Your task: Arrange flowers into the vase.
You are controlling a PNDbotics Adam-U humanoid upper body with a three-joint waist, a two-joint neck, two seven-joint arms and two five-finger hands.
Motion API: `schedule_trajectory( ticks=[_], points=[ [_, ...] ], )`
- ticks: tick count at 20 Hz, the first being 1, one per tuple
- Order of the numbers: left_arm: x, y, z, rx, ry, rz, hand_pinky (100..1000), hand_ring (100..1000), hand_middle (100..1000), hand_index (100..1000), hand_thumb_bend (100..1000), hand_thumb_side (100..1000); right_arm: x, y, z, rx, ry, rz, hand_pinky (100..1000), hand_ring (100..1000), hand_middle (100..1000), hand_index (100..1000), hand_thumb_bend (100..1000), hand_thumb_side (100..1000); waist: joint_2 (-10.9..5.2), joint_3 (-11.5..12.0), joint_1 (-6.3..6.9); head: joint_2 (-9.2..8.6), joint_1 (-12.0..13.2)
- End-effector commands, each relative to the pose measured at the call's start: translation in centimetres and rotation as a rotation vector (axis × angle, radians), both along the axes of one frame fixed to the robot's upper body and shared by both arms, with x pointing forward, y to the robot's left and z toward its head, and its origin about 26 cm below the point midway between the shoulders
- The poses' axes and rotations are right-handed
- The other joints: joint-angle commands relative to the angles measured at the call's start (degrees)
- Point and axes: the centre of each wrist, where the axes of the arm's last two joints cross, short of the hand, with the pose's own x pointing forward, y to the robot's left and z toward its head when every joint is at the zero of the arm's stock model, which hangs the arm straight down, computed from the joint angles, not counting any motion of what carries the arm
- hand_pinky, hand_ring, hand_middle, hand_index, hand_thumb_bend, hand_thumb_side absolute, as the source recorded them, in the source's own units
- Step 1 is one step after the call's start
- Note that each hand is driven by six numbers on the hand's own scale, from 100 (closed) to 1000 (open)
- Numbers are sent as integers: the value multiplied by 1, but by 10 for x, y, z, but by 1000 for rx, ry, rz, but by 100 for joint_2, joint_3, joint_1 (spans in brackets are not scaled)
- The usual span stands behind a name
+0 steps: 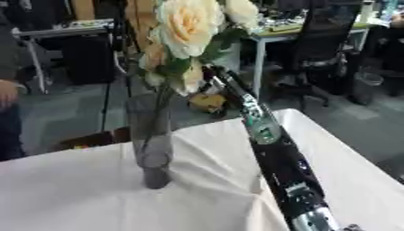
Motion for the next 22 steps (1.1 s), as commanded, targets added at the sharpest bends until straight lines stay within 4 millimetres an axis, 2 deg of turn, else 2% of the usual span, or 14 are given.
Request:
schedule_trajectory(
  ticks=[1,10,18,22],
  points=[
    [1,8,7,23,-23,13,576,737,652,647,339,1000,-7,-9,22,-42,-53,-9,597,842,570,639,648,1000,-183,-3,-92,2,25],
    [2,9,9,22,-30,19,575,739,652,646,337,1000,-17,-21,14,-30,-50,-25,595,841,564,638,645,1000,-152,-131,-75,19,10],
    [2,10,10,16,-35,26,574,738,651,646,336,1000,-32,-30,4,54,-88,-46,563,813,527,631,609,1000,-110,-261,-80,210,179],
    [2,10,10,15,-37,28,574,738,651,646,336,1000,-36,-29,4,78,-101,-49,563,813,527,631,609,1000,-105,-275,-87,231,223]
  ],
)
